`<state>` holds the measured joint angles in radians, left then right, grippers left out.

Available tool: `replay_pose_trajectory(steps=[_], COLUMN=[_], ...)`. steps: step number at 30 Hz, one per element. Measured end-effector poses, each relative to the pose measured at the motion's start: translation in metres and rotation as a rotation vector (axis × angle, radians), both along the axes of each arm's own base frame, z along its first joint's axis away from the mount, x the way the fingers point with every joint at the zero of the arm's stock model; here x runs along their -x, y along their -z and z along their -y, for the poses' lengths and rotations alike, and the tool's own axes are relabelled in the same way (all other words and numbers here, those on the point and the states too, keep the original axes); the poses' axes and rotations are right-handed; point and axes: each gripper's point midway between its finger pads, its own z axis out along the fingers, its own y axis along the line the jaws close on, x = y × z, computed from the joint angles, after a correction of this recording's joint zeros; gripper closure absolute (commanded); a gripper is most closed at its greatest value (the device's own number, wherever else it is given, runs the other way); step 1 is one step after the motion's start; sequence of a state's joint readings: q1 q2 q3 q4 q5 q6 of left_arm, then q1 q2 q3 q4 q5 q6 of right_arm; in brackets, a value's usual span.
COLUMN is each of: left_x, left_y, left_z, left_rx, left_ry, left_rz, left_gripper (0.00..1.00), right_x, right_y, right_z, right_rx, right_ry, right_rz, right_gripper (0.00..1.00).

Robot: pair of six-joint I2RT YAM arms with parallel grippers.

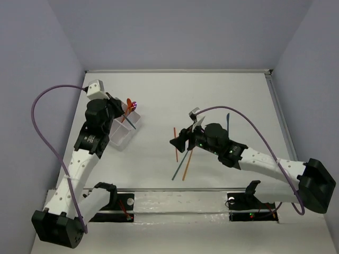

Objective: Sort the eating utensils into containers

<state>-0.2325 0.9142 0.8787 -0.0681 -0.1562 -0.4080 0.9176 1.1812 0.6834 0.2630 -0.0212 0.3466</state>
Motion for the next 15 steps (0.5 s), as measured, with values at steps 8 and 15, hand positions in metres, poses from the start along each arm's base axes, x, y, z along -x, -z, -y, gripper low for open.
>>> replay_pose_trajectory(steps=[8,15], left_x=[0.023,0.020], left_y=[-0.021,0.014], left_z=[-0.066,-0.109], left_rx=[-0.154,-0.266], left_ry=[-0.295,-0.488], left_rz=[0.073,-0.038], left_gripper=[0.94,0.94], right_x=[0.003,0.006], right_y=[0.001,-0.009], right_z=[0.004,0.007], right_rx=[-0.009,-0.033], right_ry=[0.006,0.006], right_rz=[-0.008,0.007], right_gripper=[0.31,0.31])
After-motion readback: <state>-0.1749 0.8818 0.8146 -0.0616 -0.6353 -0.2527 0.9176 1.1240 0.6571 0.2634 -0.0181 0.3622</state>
